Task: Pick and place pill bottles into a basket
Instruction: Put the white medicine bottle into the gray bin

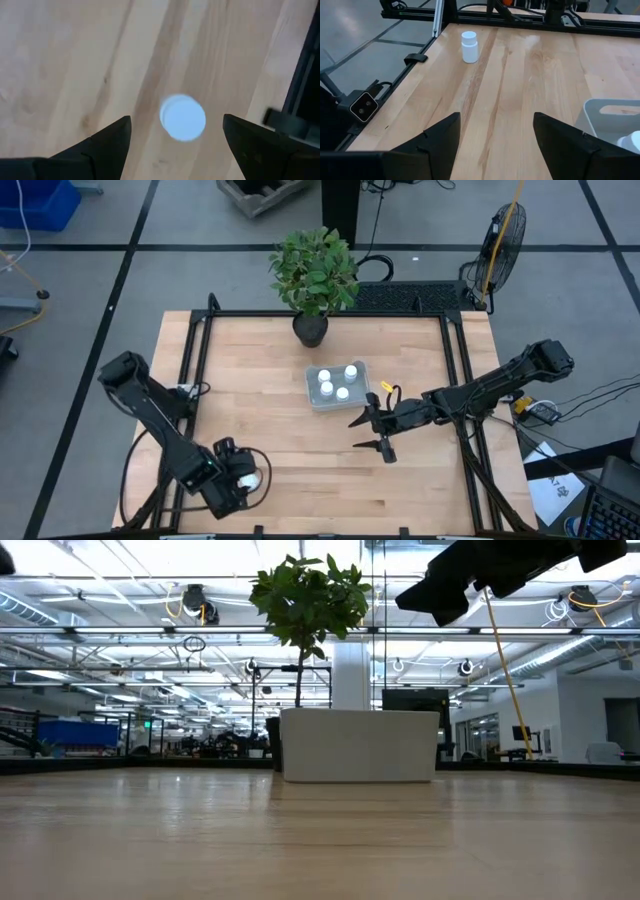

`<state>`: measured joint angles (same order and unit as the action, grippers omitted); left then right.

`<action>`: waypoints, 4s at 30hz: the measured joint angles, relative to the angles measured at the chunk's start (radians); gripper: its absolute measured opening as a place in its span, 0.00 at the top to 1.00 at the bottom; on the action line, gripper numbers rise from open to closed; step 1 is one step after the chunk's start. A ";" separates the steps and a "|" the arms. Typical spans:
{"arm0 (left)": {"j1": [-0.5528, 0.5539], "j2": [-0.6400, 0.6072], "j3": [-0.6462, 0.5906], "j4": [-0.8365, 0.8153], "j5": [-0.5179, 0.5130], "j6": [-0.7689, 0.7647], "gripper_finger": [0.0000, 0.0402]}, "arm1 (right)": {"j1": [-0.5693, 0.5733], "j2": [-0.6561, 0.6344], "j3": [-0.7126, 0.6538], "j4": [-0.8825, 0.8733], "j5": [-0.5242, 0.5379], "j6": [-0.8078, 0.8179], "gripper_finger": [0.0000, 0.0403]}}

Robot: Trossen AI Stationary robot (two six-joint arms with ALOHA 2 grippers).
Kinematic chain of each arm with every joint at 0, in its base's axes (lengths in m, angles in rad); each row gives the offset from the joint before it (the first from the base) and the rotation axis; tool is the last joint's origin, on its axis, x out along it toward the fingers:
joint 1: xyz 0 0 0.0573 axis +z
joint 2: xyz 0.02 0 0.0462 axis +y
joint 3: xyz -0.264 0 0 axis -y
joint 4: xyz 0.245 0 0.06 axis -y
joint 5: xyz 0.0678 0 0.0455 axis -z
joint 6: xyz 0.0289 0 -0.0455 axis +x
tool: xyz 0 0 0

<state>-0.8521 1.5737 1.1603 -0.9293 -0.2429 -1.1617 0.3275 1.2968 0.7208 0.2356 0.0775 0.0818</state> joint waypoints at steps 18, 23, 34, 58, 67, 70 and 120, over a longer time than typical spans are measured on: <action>0.039 0.122 0.000 0.021 0.079 0.002 0.20 | 0.000 0.000 0.000 0.000 0.005 -0.003 0.40; 0.046 0.122 -0.012 0.029 0.106 -0.009 0.20 | 0.000 0.000 0.000 0.000 0.005 -0.004 0.40; 0.076 0.123 -0.091 0.135 0.157 0.007 0.21 | 0.000 0.000 0.000 0.002 0.005 -0.004 0.40; 0.168 0.120 -0.091 0.153 0.029 0.260 0.47 | 0.000 0.000 0.000 0.016 0.005 -0.016 0.40; 0.383 0.047 -0.091 0.192 -0.020 0.620 0.55 | 0.000 0.000 0.000 0.015 0.005 -0.016 0.40; 0.457 -0.004 -0.090 0.212 -0.020 0.736 0.55 | 0.000 0.000 0.000 0.015 0.005 -0.016 0.40; 1.141 0.430 0.542 0.236 0.418 1.334 0.55 | 0.002 0.000 0.000 -0.028 0.002 -0.014 0.40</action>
<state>0.2888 2.0040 1.7027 -0.6928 0.1754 0.1722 0.3290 1.2968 0.7208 0.2078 0.0795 0.0674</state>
